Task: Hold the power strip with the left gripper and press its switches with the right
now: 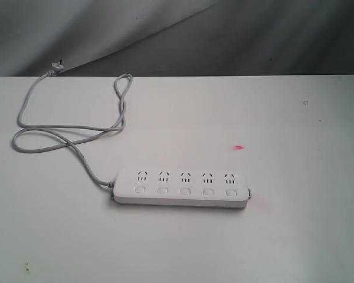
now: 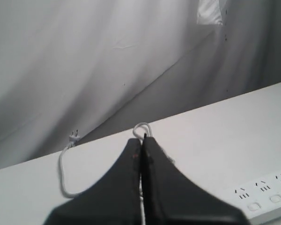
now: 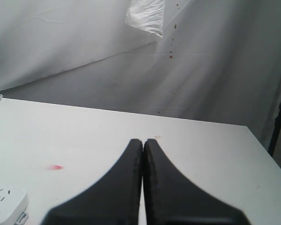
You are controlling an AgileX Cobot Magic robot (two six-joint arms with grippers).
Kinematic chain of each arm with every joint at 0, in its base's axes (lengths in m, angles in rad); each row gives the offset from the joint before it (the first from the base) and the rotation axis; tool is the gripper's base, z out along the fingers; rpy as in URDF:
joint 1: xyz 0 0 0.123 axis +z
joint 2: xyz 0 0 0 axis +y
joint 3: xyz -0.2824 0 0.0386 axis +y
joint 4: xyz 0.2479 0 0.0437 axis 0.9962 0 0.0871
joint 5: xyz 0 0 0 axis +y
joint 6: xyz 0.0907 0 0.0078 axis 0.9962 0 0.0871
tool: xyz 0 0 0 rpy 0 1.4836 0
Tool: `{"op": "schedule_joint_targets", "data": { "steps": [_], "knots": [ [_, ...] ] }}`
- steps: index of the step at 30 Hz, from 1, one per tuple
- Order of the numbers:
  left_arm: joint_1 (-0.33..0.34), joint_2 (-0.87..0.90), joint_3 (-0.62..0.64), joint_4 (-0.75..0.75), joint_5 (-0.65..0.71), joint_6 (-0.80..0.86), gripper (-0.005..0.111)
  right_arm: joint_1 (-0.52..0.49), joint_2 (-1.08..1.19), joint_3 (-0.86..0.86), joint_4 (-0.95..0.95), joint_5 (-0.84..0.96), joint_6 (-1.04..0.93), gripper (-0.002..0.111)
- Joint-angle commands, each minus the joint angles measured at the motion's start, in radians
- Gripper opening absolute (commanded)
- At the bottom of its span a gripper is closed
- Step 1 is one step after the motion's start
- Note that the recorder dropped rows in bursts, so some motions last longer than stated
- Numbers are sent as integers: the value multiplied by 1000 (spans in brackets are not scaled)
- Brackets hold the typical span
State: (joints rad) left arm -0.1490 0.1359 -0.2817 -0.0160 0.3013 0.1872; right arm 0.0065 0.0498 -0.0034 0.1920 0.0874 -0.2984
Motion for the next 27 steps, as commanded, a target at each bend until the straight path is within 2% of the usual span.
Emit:
{"op": "schedule_joint_targets", "data": {
  "steps": [1,7,10,16,27],
  "knots": [
    [-2,-82,178,-9,-196,-86,0,-7,-2,3,-7,4,0,0],
    [-2,-136,282,-26,-188,-128,0,-7,-2,3,-7,4,0,0],
    [-2,-136,282,-26,-185,-128,0,-7,-2,3,-7,4,0,0],
    [-2,-136,282,-26,-24,-128,0,-7,-2,3,-7,4,0,0],
    [-2,-136,282,-26,-23,-126,0,-7,-2,3,-7,4,0,0]
  ]
}}
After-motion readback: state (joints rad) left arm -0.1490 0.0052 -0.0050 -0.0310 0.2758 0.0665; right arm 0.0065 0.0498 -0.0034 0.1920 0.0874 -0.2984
